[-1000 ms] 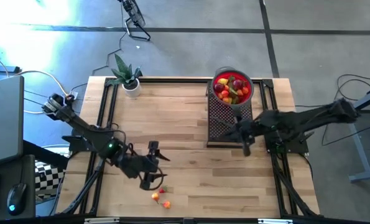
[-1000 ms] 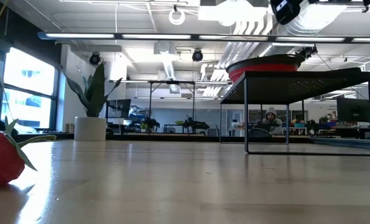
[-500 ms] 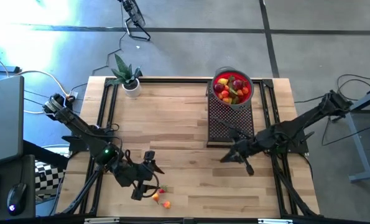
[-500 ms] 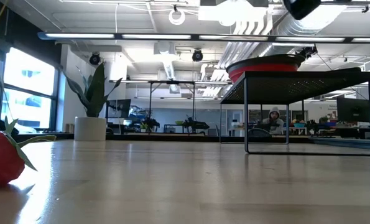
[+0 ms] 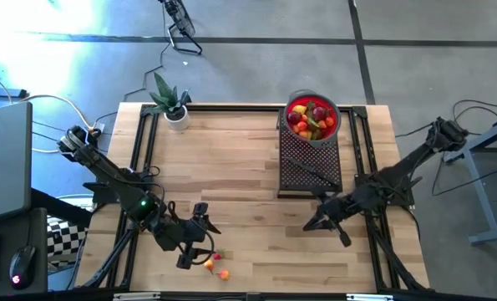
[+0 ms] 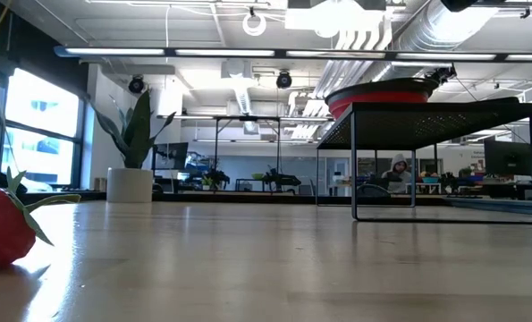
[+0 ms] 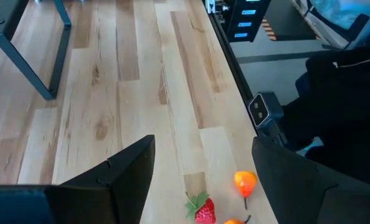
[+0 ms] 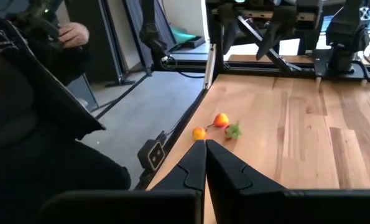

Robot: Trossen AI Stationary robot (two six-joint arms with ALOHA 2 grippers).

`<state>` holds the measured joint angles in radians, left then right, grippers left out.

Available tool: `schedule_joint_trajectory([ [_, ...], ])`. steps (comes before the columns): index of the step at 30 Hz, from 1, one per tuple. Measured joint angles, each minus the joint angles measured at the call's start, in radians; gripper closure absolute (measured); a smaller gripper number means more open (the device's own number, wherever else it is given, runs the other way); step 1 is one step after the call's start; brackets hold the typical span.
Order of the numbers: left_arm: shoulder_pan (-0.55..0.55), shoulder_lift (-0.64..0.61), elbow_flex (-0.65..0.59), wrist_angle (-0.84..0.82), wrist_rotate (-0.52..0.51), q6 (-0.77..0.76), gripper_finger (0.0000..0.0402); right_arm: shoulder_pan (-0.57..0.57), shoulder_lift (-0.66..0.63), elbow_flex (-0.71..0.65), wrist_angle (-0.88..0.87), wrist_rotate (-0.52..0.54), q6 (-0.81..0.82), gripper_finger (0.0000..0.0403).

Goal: Pick & Place Fruit
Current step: Put the strawberry into the strainer bowl on the shelf

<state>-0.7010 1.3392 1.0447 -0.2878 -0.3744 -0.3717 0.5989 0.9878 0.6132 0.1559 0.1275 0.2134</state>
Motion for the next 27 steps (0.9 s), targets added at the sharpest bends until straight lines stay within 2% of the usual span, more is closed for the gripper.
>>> schedule_joint_trajectory([
  [13, 0.0, 0.001, 0.0, 0.008, 0.0, -0.005, 0.0139, 0.004, 0.0, 0.0, -0.016, 0.003, -0.024, 0.0399],
  [21, 0.001, 0.001, 0.0, 0.015, -0.002, -0.222, 0.0139, 0.003, 0.0, 0.0, -0.015, 0.005, -0.06, 0.0399],
  [27, 0.007, 0.008, 0.002, 0.055, -0.09, -0.396, 0.0139, 0.003, 0.0, 0.0, -0.013, 0.008, -0.061, 0.0399],
])
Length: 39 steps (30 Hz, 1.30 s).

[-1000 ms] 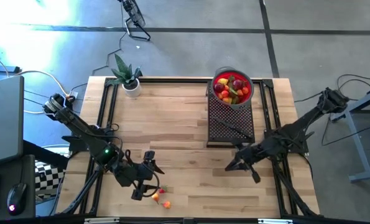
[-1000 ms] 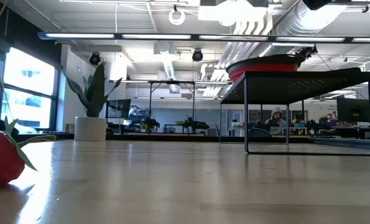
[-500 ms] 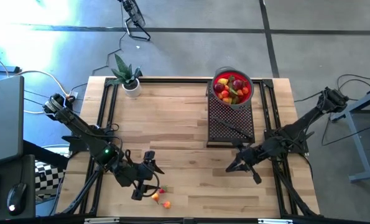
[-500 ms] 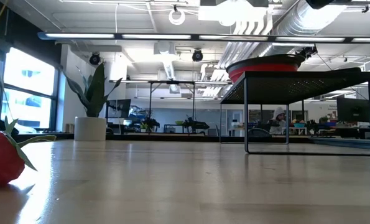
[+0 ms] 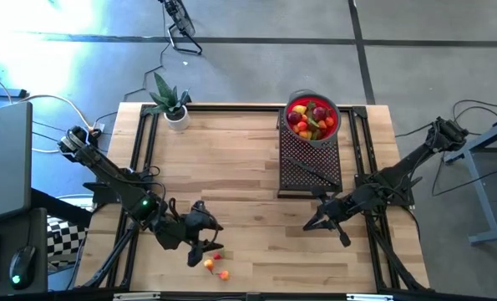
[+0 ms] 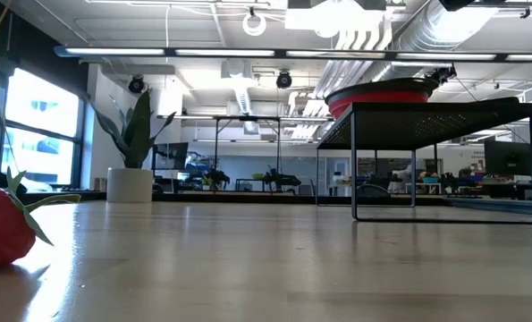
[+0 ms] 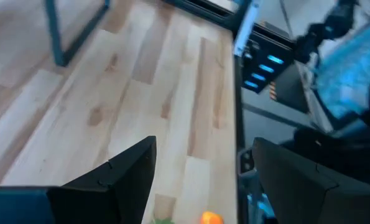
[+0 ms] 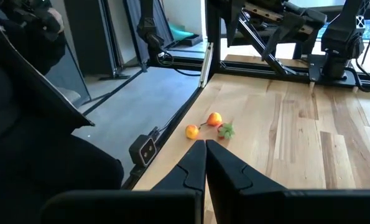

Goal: Pick & Place Fruit
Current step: Put the strawberry into the strainer bowl on the shelf

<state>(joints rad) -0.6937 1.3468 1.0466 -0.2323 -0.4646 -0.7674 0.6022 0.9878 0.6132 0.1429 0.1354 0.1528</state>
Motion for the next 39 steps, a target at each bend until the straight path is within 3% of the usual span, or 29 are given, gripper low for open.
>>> schedule_joint_trajectory([
  [7, 0.0, 0.038, 0.003, 0.001, -0.043, -0.057, 0.0139, 0.0, 0.0, 0.0, -0.001, 0.001, 0.0, 0.0399],
  [13, 0.0, 0.128, 0.084, -0.034, -0.029, -0.049, 0.0139, 0.0, 0.0, 0.0, -0.004, 0.001, 0.0, 0.0399],
  [19, 0.0, 0.221, 0.209, -0.351, -0.025, -0.192, 0.0139, 0.0, 0.0, 0.0, -0.007, 0.001, 0.0, 0.0399],
  [23, 0.007, 0.297, 0.269, -0.461, -0.019, -0.26, 0.0139, 0.0, 0.0, 0.0, -0.015, 0.001, 0.0, 0.0399],
  [31, 0.006, 0.392, 0.317, -0.461, 0.061, -0.251, 0.0139, 0.0, 0.0, 0.0, -0.023, 0.001, 0.0, 0.0399],
  [39, 0.007, 0.399, 0.318, -0.459, 0.093, -0.258, 0.0139, 0.0, 0.0, 0.0, -0.034, 0.028, 0.001, 0.0399],
])
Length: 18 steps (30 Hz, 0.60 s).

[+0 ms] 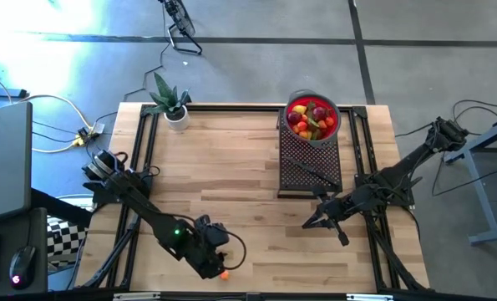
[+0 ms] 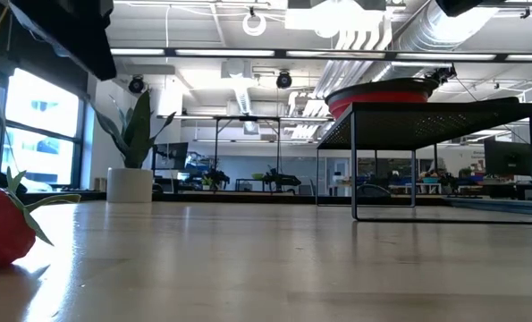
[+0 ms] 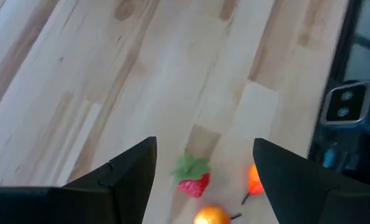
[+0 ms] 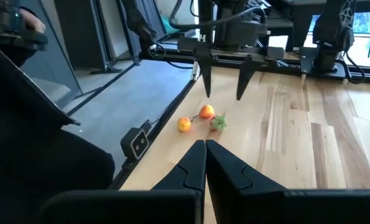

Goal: Pick & Place Fruit
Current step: Put the strawberry into the strainer bowl on the shelf

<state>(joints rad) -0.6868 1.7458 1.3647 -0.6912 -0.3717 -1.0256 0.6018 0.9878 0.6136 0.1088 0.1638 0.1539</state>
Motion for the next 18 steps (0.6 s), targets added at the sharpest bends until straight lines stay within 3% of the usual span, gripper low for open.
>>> schedule_joint_trajectory([
  [12, 0.0, 0.004, 0.0, 0.048, 0.004, -0.003, 0.0139, 0.0, 0.0, 0.0, -0.001, -0.002, 0.002, 0.0399],
  [18, 0.005, 0.03, 0.0, 0.024, -0.005, -0.079, 0.0139, 0.0, 0.0, 0.0, -0.001, -0.002, 0.002, 0.0399],
])
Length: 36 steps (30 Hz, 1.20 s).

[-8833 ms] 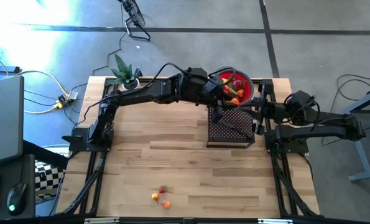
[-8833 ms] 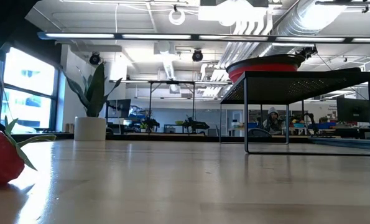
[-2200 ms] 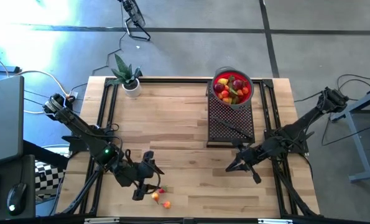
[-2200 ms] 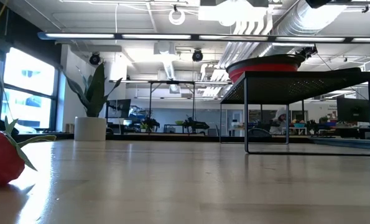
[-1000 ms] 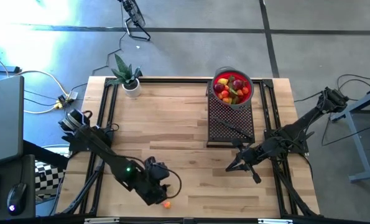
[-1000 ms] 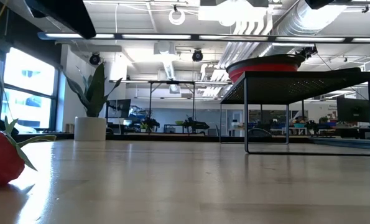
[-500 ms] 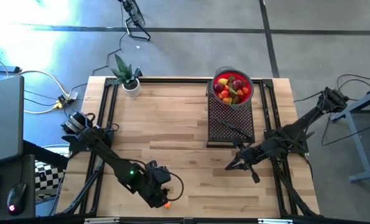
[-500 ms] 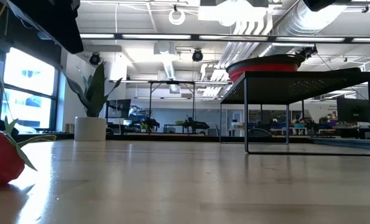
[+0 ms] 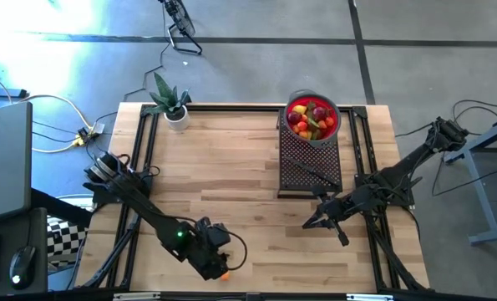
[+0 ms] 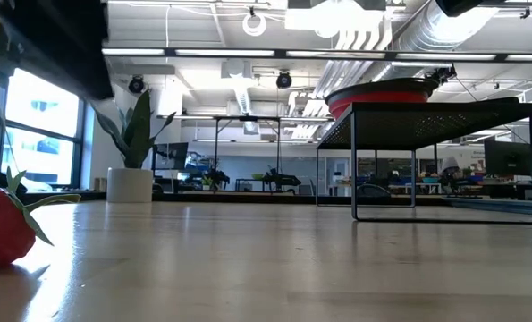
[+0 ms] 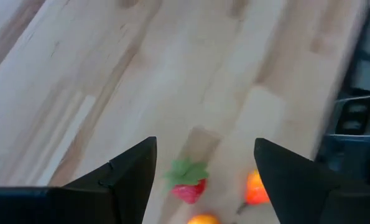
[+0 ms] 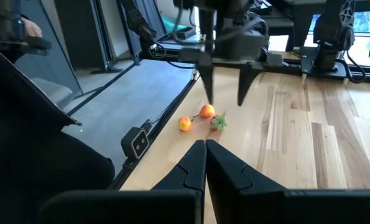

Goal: Pick & Place Fruit
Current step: Put the strawberry into the strainer bowl on the shelf

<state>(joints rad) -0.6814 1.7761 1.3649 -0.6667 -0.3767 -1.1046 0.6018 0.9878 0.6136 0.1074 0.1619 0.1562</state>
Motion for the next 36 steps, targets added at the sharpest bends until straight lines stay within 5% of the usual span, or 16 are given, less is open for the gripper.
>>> schedule_joint_trajectory([
  [12, 0.021, 0.118, -0.002, -0.04, 0.15, -0.191, 0.0139, 0.0, 0.0, 0.0, -0.017, -0.004, -0.003, 0.0399],
  [36, 0.022, 0.153, -0.001, -0.034, 0.096, -0.175, 0.0139, 0.0, 0.0, 0.0, -0.014, 0.004, -0.003, 0.0399],
])
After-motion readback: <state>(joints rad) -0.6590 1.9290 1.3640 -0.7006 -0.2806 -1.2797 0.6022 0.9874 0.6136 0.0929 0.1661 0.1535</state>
